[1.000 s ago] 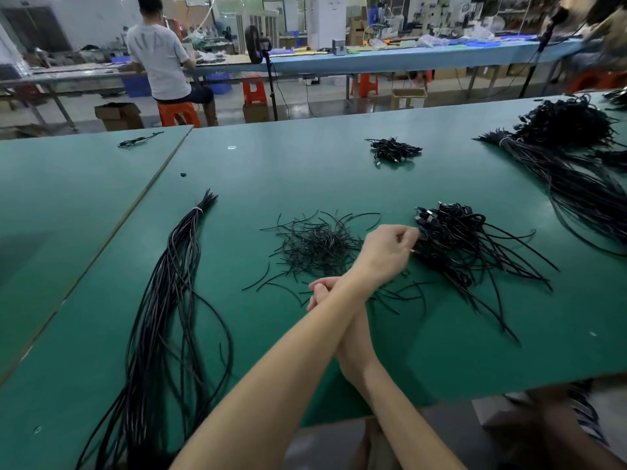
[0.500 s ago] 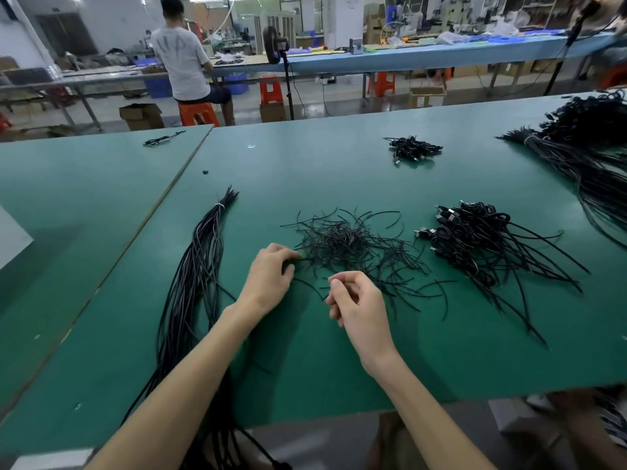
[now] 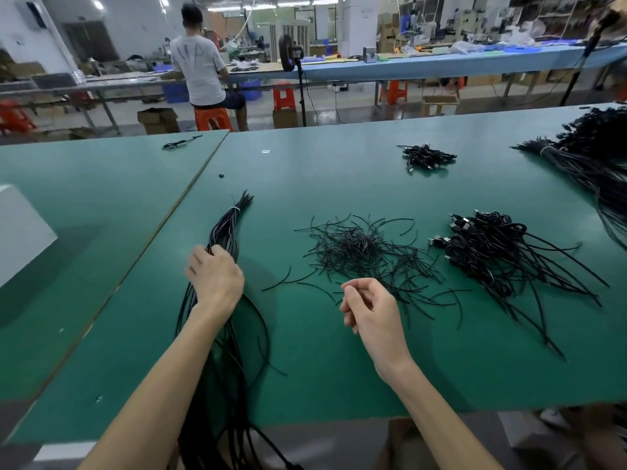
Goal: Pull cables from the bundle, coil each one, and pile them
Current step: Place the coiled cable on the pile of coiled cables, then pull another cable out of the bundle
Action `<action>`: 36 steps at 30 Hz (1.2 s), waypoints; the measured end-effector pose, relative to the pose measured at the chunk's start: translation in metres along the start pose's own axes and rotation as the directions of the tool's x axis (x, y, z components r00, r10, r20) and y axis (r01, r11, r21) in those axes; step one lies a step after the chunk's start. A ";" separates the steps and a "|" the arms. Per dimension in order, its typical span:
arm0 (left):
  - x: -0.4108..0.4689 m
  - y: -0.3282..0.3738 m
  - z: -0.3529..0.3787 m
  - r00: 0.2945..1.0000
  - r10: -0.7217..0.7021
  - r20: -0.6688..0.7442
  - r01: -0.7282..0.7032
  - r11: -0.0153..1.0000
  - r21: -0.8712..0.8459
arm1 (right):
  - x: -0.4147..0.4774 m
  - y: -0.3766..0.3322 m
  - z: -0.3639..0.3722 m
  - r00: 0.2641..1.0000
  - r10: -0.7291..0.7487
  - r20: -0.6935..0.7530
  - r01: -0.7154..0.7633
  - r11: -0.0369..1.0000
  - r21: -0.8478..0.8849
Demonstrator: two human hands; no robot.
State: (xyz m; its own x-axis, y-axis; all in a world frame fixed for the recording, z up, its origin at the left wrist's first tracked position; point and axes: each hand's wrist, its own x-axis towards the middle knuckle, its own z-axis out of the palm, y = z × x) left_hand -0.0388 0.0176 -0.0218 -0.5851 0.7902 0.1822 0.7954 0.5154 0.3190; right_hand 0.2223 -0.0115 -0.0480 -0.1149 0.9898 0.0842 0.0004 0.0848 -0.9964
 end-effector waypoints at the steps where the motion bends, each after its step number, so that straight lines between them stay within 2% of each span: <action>1: 0.001 -0.005 0.001 1.000 -0.012 0.017 0.012 1.000 0.022 | 0.000 0.000 0.000 1.000 0.001 0.000 -0.001 1.000 0.002; 5: 0.005 -0.018 0.003 0.999 0.028 0.028 -0.029 0.999 0.045 | 0.000 0.000 0.001 1.000 -0.013 0.009 0.013 1.000 -0.027; 9: 0.017 -0.035 -0.001 0.997 0.056 0.052 -0.053 0.997 -0.047 | 0.000 -0.001 0.004 0.997 -0.040 0.073 0.048 0.993 -0.112; 12: 0.016 -0.049 0.000 0.996 0.088 0.002 -0.086 0.979 -0.183 | -0.001 -0.003 0.009 0.992 -0.072 0.104 0.090 0.980 -0.179; 18: 0.007 -0.059 0.007 0.990 0.107 -0.095 -0.130 0.948 -0.290 | 0.002 -0.011 0.059 0.933 -0.070 0.352 0.202 0.913 -0.355; 20: 0.005 -0.058 0.008 0.980 0.168 -0.109 -0.188 0.959 -0.214 | 0.004 -0.014 0.090 0.907 -0.063 0.417 0.277 0.834 -0.477; 23: 0.004 -0.054 0.008 0.964 0.256 -0.071 -0.263 0.958 -0.116 | 0.007 -0.017 0.130 0.879 -0.046 0.475 0.404 0.602 -0.689; 25: 0.006 -0.055 0.009 0.960 0.278 -0.030 -0.280 0.952 -0.126 | 0.011 -0.018 0.144 0.879 -0.053 0.474 0.424 0.542 -0.725; 30: 0.010 -0.056 0.013 0.967 0.254 0.023 -0.246 0.953 -0.175 | 0.015 -0.020 0.135 0.866 -0.024 0.500 0.418 0.585 -0.695; 33: 0.010 -0.056 0.014 0.966 0.254 0.034 -0.248 0.959 -0.140 | 0.008 -0.023 0.117 0.860 -0.012 0.510 0.376 0.692 -0.617; 36: 0.011 -0.057 0.014 0.964 0.261 0.050 -0.256 0.963 -0.082 | -0.008 -0.024 0.098 0.829 0.053 0.556 0.264 0.841 -0.473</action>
State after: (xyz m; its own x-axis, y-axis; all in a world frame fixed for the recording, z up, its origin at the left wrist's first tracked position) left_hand -0.0885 0.0011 -0.0511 -0.3489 0.9127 0.2125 0.9030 0.2668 0.3368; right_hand 0.1262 -0.0323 -0.0255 -0.6480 0.7616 0.0117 0.4397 0.3866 -0.8107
